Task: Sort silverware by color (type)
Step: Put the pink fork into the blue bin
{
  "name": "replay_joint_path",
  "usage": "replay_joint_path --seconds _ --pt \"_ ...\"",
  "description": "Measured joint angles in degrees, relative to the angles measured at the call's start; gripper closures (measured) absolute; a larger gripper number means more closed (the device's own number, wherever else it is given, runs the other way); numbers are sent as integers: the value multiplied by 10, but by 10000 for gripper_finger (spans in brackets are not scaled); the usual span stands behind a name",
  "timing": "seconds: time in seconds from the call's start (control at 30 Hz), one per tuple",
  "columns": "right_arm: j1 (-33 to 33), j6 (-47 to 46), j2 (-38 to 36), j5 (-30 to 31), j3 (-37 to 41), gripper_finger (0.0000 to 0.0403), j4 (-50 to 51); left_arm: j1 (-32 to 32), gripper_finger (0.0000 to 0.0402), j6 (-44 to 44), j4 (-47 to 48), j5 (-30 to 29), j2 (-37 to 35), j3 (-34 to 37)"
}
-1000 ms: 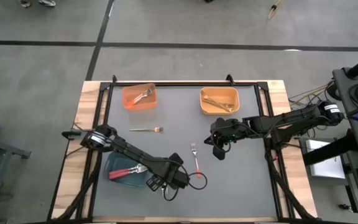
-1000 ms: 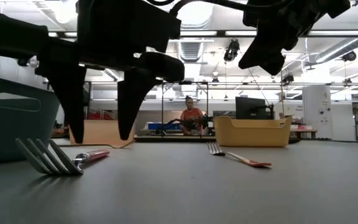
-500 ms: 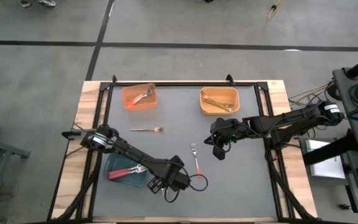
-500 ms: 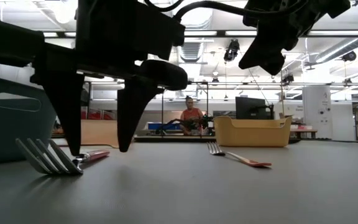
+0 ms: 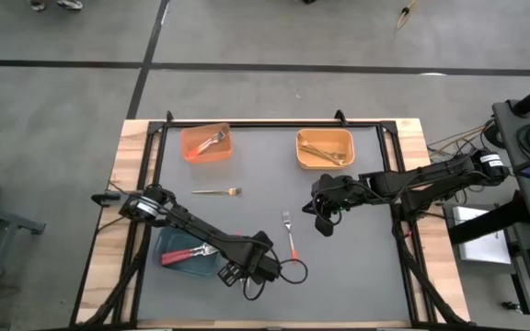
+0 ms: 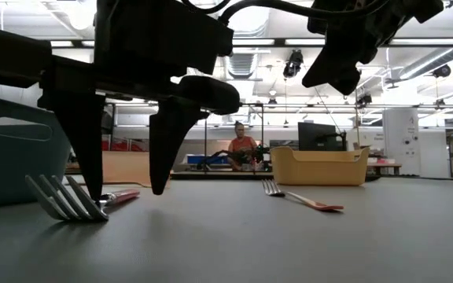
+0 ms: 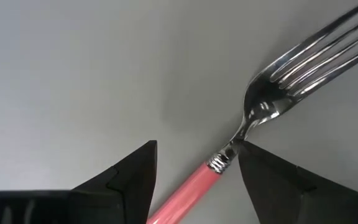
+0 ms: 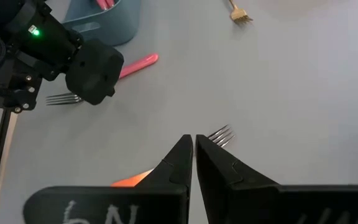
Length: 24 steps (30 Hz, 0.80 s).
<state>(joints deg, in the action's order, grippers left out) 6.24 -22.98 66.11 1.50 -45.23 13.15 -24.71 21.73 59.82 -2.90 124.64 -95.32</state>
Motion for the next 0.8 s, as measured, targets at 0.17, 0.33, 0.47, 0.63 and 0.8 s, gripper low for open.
replay_joint_path --seconds 0.17,0.33,0.47,0.63,0.8 --pt "0 0 0 0 0 390 0 0 196 0 -4 0 -1 8" --pt "0 0 0 0 0 390 0 3 196 5 -66 -49 -2 10" --pt "0 0 0 0 0 390 0 12 196 0 -71 -80 -2 10" --pt "0 0 0 0 0 390 0 15 196 7 -66 -86 -4 7" --pt "0 0 0 0 0 390 0 16 196 72 -27 -77 -8 6"
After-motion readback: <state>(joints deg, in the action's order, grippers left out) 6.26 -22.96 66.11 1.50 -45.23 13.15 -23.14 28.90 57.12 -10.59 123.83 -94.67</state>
